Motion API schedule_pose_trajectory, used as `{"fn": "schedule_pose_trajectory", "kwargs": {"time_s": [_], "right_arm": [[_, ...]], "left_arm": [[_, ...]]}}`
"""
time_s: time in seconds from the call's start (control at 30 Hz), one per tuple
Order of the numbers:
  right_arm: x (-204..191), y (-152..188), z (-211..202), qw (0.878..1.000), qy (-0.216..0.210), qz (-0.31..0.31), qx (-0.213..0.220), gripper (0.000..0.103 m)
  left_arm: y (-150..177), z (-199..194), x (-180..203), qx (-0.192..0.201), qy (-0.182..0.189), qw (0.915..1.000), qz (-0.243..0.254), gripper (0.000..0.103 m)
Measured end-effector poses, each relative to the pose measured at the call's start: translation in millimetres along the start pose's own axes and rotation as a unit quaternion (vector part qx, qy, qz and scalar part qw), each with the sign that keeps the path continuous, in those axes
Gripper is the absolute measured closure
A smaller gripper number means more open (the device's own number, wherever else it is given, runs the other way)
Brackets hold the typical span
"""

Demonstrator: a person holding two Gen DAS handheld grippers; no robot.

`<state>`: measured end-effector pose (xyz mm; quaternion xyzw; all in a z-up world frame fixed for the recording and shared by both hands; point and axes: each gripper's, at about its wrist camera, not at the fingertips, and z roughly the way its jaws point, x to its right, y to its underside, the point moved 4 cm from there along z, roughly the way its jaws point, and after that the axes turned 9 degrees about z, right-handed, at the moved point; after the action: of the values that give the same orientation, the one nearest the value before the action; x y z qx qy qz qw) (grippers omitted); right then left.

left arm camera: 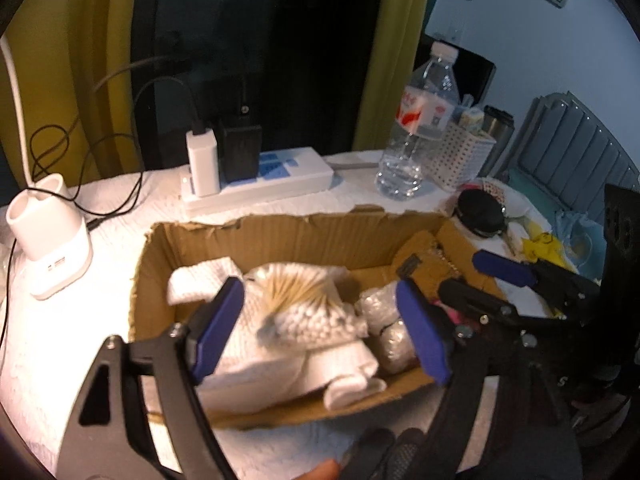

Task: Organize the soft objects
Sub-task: 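Grasp the gray dotted glove with the right tool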

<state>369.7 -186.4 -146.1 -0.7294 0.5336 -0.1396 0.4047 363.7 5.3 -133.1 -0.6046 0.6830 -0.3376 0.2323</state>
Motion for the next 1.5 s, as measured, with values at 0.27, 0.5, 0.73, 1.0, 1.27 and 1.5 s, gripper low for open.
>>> {"fn": "schedule_pose_trajectory", "kwargs": {"time_s": [0.27,0.5,0.73,1.0,1.27,1.5], "right_arm": [[-1,10,-29,1.000,0.015,0.002,0.011,0.039],[-12,20,-57,1.000,0.015,0.002,0.019,0.040],[-25,33,-83,0.999,0.019,-0.001,0.029,0.039],[-39,55,-106,0.999,0.013,-0.007,0.031,0.040],[-54,91,-101,1.000,-0.002,-0.013,-0.001,0.039],[-72,116,-86,0.999,-0.017,-0.023,-0.031,0.040]], "left_arm": [[6,-33,6,0.026,0.001,0.9997,0.003,0.016],[16,-61,10,0.038,0.000,0.9993,0.001,0.016],[34,-85,15,0.041,0.002,0.9991,0.010,0.016],[57,-106,11,0.043,-0.002,0.9990,0.009,0.016],[89,-116,3,0.031,-0.007,0.9995,-0.008,0.016],[113,-115,-7,0.016,-0.013,0.9995,-0.023,0.016]]}}
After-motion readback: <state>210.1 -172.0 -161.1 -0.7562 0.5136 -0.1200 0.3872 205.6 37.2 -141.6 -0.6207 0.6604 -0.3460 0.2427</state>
